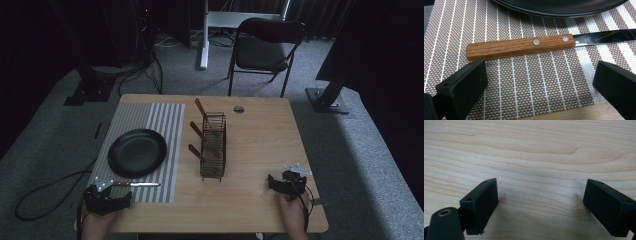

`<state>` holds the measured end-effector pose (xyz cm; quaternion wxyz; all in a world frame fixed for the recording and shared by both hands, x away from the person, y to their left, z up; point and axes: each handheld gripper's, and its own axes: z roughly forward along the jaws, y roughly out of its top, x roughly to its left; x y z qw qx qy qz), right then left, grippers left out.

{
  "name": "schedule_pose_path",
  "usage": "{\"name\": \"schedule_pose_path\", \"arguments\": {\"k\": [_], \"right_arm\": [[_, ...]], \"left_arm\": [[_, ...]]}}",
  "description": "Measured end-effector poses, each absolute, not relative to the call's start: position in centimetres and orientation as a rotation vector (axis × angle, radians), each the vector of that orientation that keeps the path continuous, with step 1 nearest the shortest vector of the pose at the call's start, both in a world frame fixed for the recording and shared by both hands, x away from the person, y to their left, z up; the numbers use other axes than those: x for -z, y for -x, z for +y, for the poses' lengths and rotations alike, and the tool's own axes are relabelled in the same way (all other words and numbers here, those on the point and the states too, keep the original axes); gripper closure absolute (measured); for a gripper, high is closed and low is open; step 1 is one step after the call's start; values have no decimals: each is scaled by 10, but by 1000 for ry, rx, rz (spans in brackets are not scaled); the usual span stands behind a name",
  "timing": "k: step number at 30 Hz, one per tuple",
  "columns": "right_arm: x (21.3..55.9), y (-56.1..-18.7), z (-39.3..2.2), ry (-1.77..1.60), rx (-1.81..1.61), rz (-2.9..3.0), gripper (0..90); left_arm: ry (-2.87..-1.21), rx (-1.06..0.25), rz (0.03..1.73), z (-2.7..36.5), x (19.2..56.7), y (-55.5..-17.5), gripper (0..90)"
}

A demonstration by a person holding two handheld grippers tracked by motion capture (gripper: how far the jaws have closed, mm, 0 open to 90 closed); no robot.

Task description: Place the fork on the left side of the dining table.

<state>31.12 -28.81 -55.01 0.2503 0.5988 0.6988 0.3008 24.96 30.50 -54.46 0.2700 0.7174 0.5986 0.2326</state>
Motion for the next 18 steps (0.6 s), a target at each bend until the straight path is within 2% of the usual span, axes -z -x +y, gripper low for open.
{"name": "schedule_pose_path", "arguments": {"k": [18], "right_arm": [[550, -311, -288, -1629, -820, 1903, 123]], "left_arm": [[-1948, -616, 1615, 305, 543, -251, 0]]}}
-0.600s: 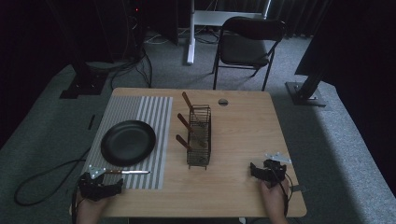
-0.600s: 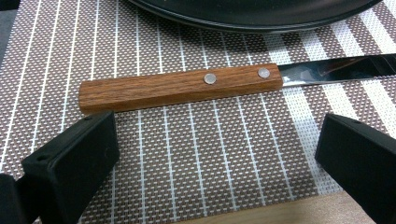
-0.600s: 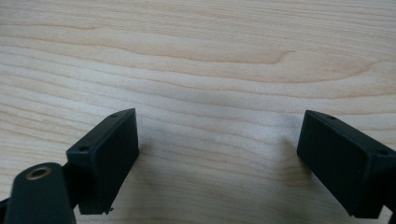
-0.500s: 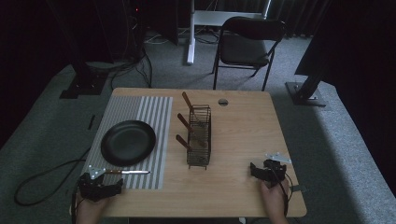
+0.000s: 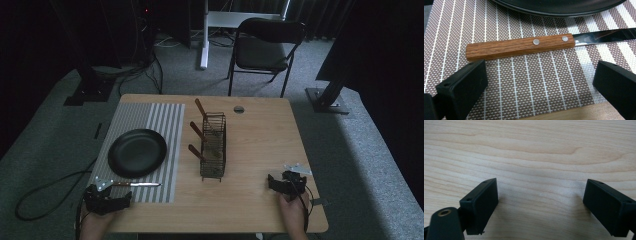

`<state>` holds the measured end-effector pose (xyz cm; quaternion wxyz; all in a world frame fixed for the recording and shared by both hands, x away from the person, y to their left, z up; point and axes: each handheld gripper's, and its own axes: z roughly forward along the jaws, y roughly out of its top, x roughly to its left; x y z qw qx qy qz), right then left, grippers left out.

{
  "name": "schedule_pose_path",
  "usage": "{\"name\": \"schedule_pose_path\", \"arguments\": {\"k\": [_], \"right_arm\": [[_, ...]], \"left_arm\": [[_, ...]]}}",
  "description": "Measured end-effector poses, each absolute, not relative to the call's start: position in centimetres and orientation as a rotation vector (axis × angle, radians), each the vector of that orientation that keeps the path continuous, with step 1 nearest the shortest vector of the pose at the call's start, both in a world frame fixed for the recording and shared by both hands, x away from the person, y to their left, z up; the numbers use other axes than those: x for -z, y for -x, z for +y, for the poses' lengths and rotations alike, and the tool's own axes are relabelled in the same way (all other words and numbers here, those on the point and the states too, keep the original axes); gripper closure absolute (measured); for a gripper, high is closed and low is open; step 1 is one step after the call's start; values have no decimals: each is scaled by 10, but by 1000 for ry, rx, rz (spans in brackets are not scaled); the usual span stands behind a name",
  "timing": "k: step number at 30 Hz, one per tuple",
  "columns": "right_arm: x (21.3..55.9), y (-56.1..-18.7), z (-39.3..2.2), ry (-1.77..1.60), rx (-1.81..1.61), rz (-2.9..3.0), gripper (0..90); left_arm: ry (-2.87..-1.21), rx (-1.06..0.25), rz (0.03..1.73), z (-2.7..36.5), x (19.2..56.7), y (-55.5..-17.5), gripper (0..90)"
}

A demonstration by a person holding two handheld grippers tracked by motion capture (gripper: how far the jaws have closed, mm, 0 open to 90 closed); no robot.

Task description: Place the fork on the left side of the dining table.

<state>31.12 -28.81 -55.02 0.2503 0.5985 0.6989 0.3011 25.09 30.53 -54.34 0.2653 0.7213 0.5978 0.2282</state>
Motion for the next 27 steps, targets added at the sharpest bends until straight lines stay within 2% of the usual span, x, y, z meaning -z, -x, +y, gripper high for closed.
{"name": "schedule_pose_path", "arguments": {"k": [16, 27], "right_arm": [[550, -311, -288, -1629, -820, 1902, 123], [550, -311, -288, -1629, -820, 1902, 123]], "left_arm": [[-1947, -599, 1546, 303, 534, -247, 0], [-1965, -522, 1476, 283, 528, -246, 15]]}}
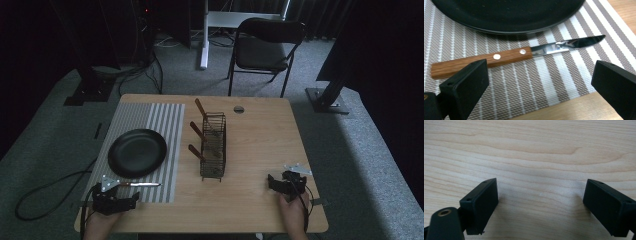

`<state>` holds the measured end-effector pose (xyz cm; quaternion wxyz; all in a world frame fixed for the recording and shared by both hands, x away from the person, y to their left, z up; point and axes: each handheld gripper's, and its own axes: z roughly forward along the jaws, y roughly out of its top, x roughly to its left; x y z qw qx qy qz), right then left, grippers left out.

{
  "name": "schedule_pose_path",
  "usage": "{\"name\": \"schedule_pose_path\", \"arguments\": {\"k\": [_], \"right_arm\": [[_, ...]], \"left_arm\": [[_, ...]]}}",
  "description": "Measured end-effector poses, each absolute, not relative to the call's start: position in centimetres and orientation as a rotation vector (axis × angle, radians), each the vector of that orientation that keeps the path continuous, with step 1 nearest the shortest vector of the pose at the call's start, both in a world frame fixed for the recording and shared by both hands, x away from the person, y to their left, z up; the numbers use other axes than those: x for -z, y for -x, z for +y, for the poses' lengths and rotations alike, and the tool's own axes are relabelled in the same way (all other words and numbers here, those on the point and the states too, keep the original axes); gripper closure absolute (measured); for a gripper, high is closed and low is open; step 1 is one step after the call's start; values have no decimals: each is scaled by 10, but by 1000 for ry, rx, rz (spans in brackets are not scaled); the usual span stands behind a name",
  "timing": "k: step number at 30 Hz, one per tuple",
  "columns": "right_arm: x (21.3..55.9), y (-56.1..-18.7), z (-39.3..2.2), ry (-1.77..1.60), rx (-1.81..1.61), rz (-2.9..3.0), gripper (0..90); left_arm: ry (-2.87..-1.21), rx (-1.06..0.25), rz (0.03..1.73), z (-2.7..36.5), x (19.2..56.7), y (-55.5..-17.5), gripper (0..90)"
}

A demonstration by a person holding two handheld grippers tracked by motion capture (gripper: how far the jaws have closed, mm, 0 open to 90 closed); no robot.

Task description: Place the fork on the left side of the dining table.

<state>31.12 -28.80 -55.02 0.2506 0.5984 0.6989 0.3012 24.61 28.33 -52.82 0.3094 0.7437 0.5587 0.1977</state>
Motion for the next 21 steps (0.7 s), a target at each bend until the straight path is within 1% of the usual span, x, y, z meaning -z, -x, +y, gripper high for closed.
{"name": "schedule_pose_path", "arguments": {"k": [3, 8, 21], "right_arm": [[550, -311, -288, -1629, -819, 1903, 123], [550, -311, -288, -1628, -820, 1903, 123], [550, -311, -288, -1629, -820, 1902, 123]], "left_arm": [[-1969, -525, 1472, 282, 528, -246, 15], [-1952, -499, 1424, 276, 516, -247, 15], [-1948, -451, 1326, 259, 495, -263, 15]]}}
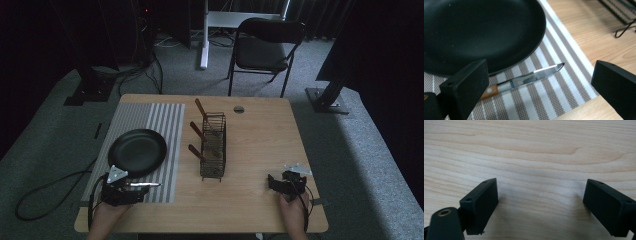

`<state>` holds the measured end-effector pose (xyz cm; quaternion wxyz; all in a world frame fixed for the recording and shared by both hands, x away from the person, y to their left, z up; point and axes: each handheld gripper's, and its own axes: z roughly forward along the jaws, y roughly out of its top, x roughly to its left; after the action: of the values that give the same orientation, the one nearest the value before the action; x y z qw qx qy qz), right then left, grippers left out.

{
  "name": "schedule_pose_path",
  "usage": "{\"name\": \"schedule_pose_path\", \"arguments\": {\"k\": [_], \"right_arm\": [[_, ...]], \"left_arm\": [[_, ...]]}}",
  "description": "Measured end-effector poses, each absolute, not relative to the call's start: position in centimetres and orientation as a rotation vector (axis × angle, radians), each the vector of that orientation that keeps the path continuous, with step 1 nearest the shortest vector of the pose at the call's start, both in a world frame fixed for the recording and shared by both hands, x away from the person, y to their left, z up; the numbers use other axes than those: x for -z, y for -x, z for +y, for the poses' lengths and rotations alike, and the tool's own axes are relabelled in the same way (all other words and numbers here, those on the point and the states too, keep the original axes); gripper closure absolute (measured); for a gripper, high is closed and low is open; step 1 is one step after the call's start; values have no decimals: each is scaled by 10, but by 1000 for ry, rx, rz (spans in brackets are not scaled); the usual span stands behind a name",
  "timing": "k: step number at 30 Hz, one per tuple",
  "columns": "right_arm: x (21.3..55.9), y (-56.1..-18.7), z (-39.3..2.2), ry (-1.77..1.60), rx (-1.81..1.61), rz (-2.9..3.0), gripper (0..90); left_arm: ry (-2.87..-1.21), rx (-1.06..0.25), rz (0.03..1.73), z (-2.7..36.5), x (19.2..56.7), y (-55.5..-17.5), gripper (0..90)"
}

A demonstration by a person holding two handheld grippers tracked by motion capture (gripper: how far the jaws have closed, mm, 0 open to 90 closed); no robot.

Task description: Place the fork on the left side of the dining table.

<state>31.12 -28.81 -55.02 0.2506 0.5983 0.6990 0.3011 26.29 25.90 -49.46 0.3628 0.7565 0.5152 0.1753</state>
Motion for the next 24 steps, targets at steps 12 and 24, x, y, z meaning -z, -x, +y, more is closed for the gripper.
{"name": "schedule_pose_path", "arguments": {"k": [12, 24], "right_arm": [[550, -311, -288, -1628, -818, 1903, 124], [550, -311, -288, -1626, -818, 1904, 123]], "left_arm": [[-1942, -396, 1274, 251, 479, -272, 16], [-1947, -402, 1199, 239, 466, -284, 16]]}}
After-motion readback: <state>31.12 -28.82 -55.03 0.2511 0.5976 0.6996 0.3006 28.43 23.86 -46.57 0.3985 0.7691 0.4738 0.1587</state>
